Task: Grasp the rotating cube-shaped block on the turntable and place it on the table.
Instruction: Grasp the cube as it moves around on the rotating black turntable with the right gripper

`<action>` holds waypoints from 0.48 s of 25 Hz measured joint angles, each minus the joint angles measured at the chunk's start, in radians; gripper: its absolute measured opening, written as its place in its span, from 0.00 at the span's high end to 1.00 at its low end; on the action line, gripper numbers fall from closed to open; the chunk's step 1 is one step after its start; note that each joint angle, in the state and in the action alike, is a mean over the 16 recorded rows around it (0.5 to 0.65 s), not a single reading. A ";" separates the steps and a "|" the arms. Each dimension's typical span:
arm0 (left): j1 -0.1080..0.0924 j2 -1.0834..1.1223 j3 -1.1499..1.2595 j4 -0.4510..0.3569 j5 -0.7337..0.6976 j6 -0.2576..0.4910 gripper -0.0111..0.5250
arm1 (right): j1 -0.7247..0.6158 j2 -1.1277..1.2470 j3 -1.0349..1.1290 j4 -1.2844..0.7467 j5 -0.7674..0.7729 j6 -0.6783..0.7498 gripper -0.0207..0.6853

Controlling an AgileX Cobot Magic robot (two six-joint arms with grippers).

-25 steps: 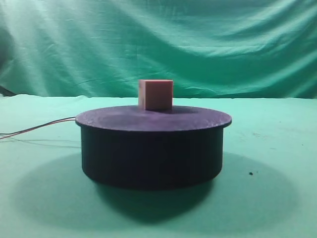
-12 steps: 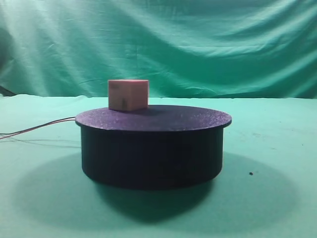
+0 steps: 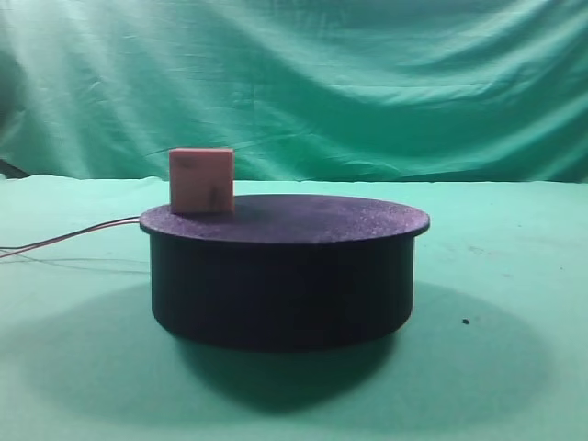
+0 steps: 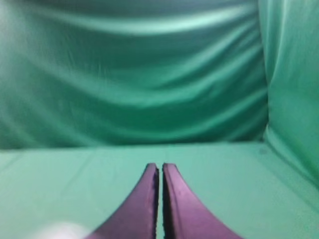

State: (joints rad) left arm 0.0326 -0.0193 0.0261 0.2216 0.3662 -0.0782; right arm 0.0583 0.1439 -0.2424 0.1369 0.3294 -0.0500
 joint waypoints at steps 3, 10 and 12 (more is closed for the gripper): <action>0.000 0.000 0.000 0.000 0.000 0.000 0.98 | 0.000 0.061 -0.075 0.012 0.150 -0.004 0.97; 0.000 0.000 0.000 0.000 0.000 0.000 0.98 | 0.010 0.216 -0.167 0.058 0.316 -0.041 0.97; 0.000 0.000 0.000 0.000 0.000 0.000 0.98 | 0.027 0.266 -0.183 0.072 0.343 -0.053 0.97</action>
State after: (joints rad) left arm 0.0326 -0.0193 0.0261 0.2216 0.3662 -0.0782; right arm 0.0852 0.4098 -0.4259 0.2090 0.6728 -0.1028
